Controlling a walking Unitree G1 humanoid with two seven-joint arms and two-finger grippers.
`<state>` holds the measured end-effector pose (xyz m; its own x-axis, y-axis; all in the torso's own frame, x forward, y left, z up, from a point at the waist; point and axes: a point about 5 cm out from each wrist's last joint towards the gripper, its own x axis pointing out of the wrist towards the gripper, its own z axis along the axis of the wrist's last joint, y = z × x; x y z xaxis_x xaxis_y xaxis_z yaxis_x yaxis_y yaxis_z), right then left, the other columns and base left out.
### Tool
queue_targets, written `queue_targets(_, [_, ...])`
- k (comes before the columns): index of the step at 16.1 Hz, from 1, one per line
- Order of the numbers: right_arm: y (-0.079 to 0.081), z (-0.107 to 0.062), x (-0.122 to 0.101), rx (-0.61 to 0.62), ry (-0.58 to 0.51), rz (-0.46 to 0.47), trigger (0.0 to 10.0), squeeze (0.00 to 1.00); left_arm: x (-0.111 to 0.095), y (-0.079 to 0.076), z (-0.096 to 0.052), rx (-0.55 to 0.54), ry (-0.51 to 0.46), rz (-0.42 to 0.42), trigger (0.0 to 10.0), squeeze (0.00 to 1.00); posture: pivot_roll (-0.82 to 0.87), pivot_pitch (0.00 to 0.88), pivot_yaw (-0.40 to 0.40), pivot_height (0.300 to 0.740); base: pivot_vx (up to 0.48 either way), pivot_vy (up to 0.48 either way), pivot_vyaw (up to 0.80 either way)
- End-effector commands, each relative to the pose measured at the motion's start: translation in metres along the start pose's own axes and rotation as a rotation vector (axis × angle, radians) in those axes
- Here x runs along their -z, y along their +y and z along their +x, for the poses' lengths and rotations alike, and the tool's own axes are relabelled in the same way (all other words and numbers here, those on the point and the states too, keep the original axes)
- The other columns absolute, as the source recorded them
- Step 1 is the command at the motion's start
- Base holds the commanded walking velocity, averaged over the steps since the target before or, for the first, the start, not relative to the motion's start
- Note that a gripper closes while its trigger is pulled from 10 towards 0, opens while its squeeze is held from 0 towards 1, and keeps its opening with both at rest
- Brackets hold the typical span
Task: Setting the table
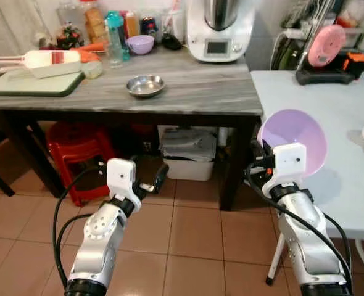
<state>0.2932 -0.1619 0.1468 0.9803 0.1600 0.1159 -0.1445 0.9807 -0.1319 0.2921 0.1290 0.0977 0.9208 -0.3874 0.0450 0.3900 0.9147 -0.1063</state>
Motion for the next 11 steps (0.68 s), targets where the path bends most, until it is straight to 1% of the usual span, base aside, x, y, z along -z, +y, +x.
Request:
queue_targets(1, [0.0028, 0.0029, -0.0096, -0.006, -0.041, 0.0, 10.0, 0.0, -0.0043, 0.0075, -0.0012, -0.021, -0.006, 0.027, 10.0, 0.0, 0.0, 0.0, 0.007, 0.74, 0.0, 0.424, 0.56])
queue_targets(3, [0.0028, 0.0028, -0.0093, -0.005, -0.041, 0.004, 10.0, 0.0, -0.0033, 0.0066, -0.0015, -0.021, -0.005, 0.023, 10.0, 0.0, 0.0, 0.0, 0.006, 0.74, 0.0, 0.424, 0.51])
queue_targets(11, [0.0027, 0.0028, -0.0078, 0.002, -0.038, 0.003, 10.0, 0.0, -0.0038, 0.0056, 0.0011, -0.024, -0.01, 0.021, 10.0, 0.0, 0.0, 0.0, 0.011, 0.74, 0.0, 0.412, 0.0])
